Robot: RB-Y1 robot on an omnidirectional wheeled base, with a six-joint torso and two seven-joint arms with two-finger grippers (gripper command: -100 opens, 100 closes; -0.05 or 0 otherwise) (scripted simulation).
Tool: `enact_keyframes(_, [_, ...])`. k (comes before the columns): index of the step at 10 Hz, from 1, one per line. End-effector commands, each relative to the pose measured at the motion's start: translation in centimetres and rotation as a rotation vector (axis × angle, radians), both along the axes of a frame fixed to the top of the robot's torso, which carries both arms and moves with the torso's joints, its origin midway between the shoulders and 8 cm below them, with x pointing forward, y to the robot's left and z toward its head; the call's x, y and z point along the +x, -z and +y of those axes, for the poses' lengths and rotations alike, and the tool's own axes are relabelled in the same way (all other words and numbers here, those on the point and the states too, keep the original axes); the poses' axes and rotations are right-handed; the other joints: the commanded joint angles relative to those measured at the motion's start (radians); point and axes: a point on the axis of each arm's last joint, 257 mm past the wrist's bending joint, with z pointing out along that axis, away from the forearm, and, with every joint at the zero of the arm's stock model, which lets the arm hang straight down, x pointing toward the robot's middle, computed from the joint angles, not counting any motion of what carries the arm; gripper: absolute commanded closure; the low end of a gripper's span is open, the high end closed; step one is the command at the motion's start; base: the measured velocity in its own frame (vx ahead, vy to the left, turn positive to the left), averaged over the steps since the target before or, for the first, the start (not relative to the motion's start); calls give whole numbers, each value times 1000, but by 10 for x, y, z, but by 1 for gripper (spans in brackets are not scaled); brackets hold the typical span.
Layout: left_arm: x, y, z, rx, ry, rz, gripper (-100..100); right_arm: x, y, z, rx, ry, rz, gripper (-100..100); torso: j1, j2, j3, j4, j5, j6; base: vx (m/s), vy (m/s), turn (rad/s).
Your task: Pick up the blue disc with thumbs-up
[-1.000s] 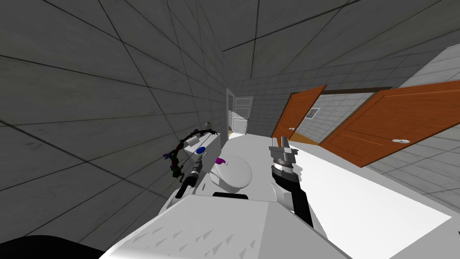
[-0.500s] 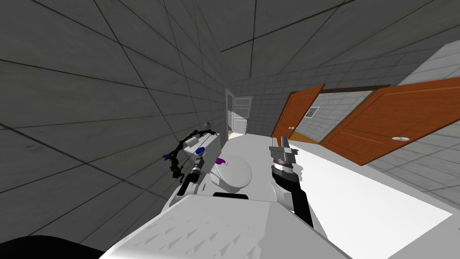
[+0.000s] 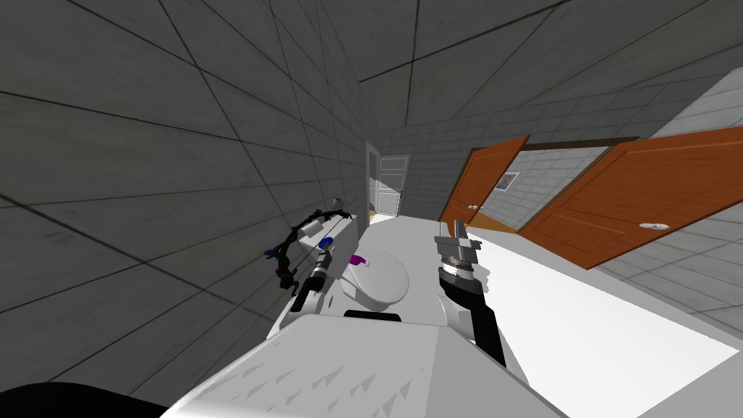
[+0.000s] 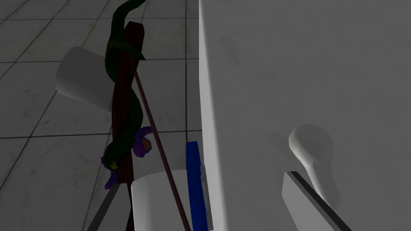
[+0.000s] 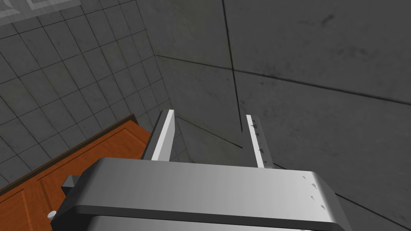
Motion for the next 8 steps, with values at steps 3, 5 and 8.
enact_keyframes(3, [27,5,-9,-13,29,-15,-100,0,0,0,0,0,0,0,-1,1,1,0,0,0,-64,-6,23])
enact_keyframes(5, [40,11,-13,-18,39,-5,-100,0,0,0,0,0,0,0,-1,2,1,1,0,0,-48,-10,12])
enact_keyframes(8, [60,13,-19,-25,56,-11,-100,0,0,0,0,0,0,0,0,0,0,0,0,0,-39,-6,27])
